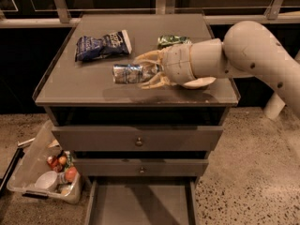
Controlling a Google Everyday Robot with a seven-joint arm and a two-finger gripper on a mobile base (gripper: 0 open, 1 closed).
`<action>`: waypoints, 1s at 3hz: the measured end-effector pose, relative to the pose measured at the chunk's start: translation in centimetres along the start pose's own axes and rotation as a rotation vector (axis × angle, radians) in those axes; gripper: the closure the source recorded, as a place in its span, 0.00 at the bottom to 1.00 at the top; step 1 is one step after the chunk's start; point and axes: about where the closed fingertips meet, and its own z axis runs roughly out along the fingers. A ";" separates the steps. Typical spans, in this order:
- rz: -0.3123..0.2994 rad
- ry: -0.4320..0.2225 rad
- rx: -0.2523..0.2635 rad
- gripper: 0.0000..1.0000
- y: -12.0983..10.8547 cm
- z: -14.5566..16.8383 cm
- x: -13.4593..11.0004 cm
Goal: Pick redbull can from bottom drawer and place on counter
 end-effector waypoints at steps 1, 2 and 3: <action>0.100 0.008 0.008 1.00 -1.7 2.6 1.7; 0.214 0.086 0.049 1.00 -3.4 4.1 4.3; 0.316 0.140 0.074 1.00 -4.2 4.4 6.6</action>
Offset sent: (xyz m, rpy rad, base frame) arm 0.1076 0.0067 -0.0170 0.0889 0.2284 -0.3547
